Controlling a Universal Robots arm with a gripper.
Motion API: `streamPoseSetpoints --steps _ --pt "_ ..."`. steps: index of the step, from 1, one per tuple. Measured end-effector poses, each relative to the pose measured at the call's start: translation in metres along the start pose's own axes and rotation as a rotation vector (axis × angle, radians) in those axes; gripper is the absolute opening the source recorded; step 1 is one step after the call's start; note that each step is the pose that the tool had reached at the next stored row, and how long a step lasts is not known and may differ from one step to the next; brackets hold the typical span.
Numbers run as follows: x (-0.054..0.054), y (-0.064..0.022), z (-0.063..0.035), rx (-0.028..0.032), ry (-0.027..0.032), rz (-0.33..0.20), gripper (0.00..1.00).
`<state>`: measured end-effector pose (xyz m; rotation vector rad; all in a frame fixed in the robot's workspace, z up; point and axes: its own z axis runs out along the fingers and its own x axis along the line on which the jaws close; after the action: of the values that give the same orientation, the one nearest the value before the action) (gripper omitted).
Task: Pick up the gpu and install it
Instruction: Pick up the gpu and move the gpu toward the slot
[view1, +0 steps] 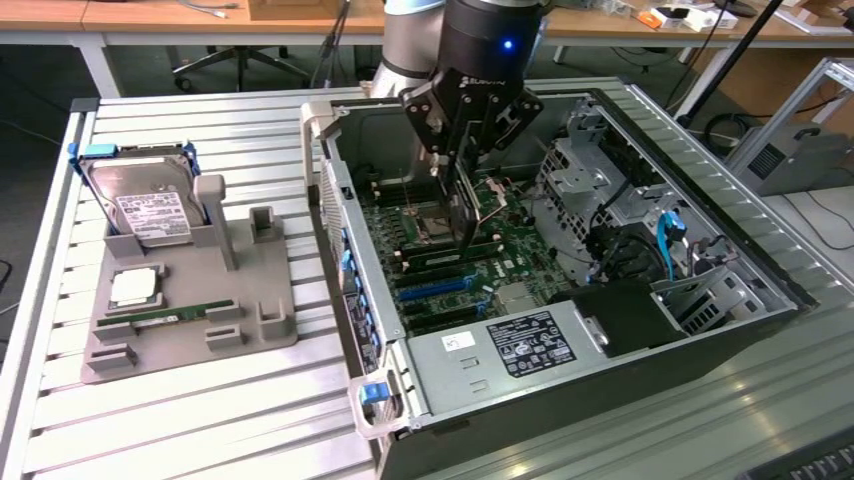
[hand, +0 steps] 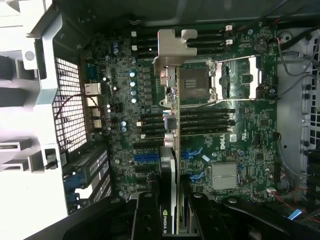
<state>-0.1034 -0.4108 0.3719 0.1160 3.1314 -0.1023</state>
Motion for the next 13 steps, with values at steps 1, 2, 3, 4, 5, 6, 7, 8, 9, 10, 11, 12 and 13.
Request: streamPoseSetpoints --steps 1,2,3,4,5,6,7,8,9,10,11,12,13 --pt "-0.002 0.0002 0.0004 0.0004 0.0000 0.000 0.27" --pt "-0.003 0.0003 0.0006 0.0006 -0.0001 0.000 0.27" --pt "-0.005 0.0004 0.0009 0.0007 -0.0001 0.000 0.27" --pt "-0.006 0.0005 0.0010 0.0007 -0.0001 0.000 0.27" --pt "-0.007 0.0006 0.0011 0.0007 -0.0001 0.000 0.27" --pt "-0.008 0.0006 0.0012 0.0008 0.0000 0.000 0.27" --pt "-0.010 0.0008 0.0013 0.0007 0.0000 0.000 0.27" --pt "-0.011 0.0009 0.0013 0.0008 -0.0001 0.000 0.27" --pt "-0.013 0.0010 0.0014 0.0008 0.0000 0.000 0.27" --pt "-0.015 0.0012 0.0015 0.0008 0.0000 0.000 0.27" --pt "-0.017 0.0013 0.0015 0.0008 0.0000 0.000 0.27" --pt "-0.018 0.0014 0.0015 0.0008 -0.0001 0.000 0.27" --pt "-0.020 0.0015 0.0016 0.0007 -0.0001 0.000 0.27"
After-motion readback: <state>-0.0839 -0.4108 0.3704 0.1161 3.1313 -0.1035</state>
